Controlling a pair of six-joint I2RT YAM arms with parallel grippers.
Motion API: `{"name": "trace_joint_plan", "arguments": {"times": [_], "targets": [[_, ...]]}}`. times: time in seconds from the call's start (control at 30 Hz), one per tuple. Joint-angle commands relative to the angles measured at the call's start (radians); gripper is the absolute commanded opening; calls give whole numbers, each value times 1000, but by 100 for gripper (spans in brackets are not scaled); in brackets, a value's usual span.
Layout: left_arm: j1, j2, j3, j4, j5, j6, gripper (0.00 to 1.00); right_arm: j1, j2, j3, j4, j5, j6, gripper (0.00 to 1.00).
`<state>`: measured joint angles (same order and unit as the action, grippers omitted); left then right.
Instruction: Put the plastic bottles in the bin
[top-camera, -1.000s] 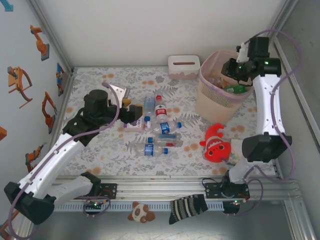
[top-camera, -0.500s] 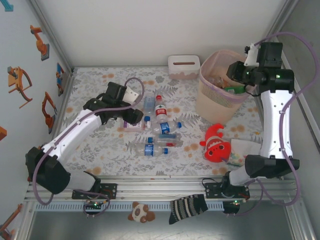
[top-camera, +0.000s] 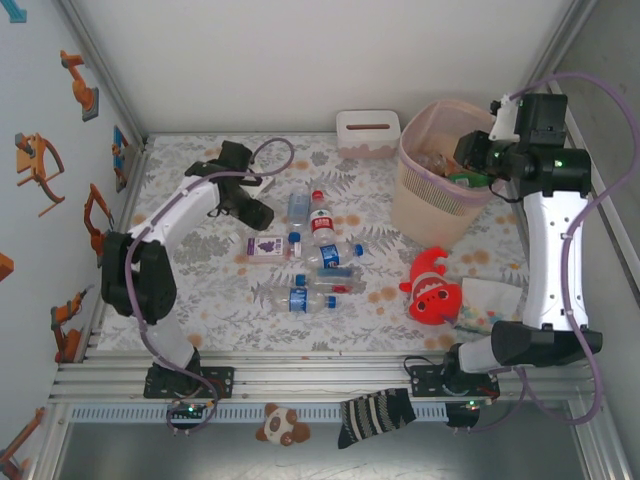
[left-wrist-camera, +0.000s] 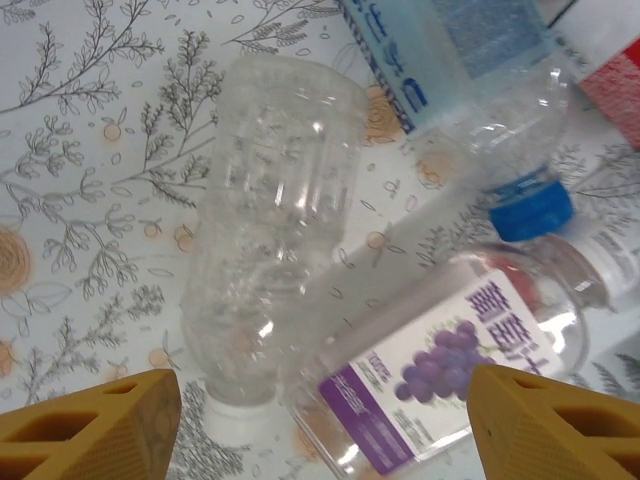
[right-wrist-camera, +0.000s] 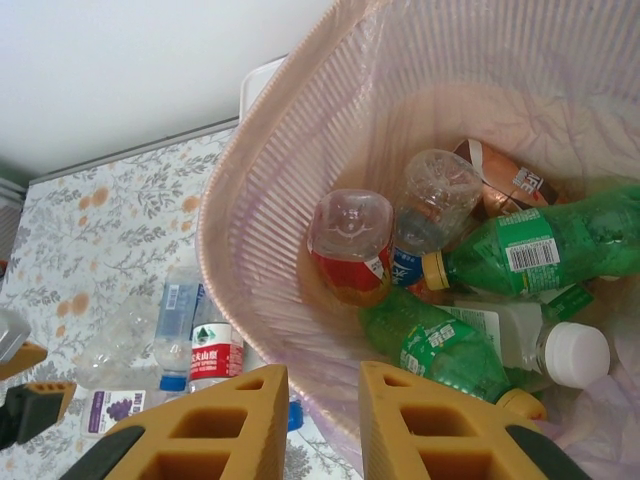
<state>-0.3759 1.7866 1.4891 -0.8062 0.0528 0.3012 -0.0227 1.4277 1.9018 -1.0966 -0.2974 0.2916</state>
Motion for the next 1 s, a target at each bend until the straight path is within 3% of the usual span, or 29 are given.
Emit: {"name": "trace_joint_plan", "arguments": {"times": [0.0, 0.27, 0.5, 0.97], "targets": [[24, 72, 85, -80, 53, 85, 78, 6, -31, -14, -17, -5, 14, 26], [96, 231, 201, -160, 86, 157, 80, 6, -53, -20, -19, -3, 15, 26], [108, 298, 227, -175, 185, 189, 82, 6, -52, -20, -17, -16, 25, 26], [111, 396, 243, -175, 177, 193, 79, 6, -61, -39, -6, -28, 34, 25]]}}
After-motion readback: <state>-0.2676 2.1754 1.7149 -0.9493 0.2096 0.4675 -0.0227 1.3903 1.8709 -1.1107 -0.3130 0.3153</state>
